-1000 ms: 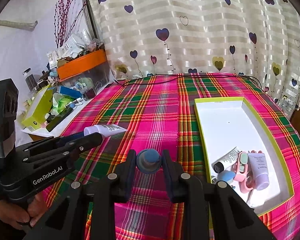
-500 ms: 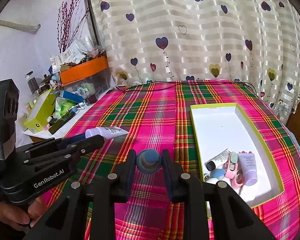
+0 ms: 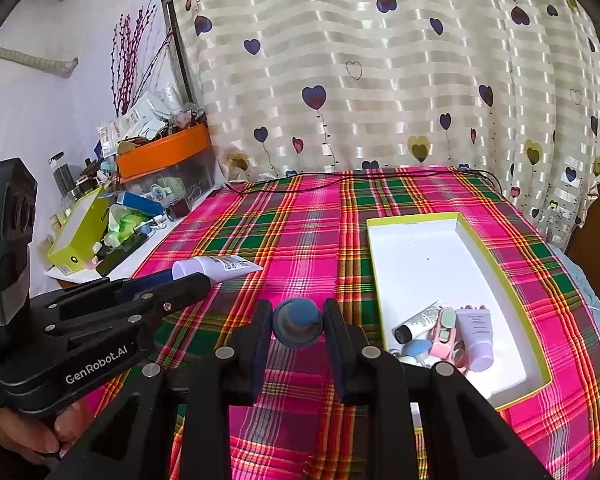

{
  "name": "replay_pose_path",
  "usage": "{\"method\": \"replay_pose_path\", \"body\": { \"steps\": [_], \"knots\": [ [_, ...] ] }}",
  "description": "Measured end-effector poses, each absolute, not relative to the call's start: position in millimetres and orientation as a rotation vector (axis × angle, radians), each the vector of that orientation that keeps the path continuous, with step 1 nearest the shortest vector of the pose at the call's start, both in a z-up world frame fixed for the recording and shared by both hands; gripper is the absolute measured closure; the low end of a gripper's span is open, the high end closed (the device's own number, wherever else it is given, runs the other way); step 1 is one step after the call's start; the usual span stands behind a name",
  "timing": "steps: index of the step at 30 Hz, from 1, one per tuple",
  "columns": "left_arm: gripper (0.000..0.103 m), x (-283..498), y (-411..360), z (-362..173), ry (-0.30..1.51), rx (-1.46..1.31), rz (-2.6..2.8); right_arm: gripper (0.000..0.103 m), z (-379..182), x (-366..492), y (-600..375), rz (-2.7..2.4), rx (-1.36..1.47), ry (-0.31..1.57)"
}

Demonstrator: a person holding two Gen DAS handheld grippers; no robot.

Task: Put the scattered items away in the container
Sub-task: 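Carry the white tube and blue cap over the box with both tools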

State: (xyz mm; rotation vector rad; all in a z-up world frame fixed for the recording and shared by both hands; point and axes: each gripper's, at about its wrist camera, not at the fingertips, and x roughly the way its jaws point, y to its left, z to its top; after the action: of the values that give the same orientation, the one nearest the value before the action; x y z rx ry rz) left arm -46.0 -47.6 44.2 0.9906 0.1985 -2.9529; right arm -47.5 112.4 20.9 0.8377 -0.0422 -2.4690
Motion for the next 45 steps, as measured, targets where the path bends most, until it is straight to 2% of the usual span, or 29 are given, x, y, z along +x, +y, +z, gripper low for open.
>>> {"method": "replay_pose_path", "body": {
  "steps": [45],
  "knots": [
    [0.080, -115.0, 24.6, 30.0, 0.166, 1.127, -3.123, 0.076, -21.2, -96.7, 187.7, -2.599, 0.999, -0.157]
  ]
}}
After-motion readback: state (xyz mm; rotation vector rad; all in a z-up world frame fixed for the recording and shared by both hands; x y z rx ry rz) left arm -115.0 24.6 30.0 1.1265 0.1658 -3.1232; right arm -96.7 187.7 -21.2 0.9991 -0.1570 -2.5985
